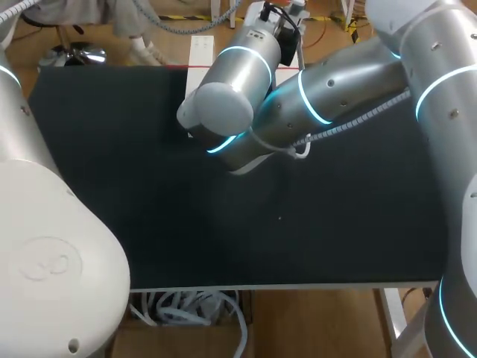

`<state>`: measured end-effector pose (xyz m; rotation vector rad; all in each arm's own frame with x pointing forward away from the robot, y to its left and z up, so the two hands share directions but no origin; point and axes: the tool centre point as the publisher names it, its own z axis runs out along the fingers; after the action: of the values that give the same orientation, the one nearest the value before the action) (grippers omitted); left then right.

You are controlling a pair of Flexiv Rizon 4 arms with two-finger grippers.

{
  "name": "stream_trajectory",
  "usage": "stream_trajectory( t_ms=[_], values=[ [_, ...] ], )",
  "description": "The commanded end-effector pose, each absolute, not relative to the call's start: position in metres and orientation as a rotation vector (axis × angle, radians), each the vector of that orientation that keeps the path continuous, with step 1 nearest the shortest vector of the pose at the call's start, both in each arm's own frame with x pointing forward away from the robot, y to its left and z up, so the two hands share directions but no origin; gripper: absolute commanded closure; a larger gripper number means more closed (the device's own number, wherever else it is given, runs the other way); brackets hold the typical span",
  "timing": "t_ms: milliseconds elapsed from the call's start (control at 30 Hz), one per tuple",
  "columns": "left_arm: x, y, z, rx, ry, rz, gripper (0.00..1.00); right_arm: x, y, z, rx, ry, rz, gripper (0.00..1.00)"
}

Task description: Grab the tape and strap the tape.

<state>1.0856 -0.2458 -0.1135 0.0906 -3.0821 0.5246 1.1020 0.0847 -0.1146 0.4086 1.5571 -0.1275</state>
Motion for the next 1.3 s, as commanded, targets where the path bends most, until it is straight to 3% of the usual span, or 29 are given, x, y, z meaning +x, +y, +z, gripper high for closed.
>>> stream_trajectory(
  t_ms=[33, 1300],
  values=[
    [1.0859, -0.2462, -0.1122, 0.093, -3.081, 0.517, 1.0, 1.1006, 0.0854, -0.113, 0.407, 1.565, -0.124, 1.0],
    [1.0859, -0.2462, -0.1122, 0.093, -3.081, 0.517, 1.0, 1.0963, 0.0855, -0.1169, 0.385, 1.583, -0.125, 1.0]
  ],
)
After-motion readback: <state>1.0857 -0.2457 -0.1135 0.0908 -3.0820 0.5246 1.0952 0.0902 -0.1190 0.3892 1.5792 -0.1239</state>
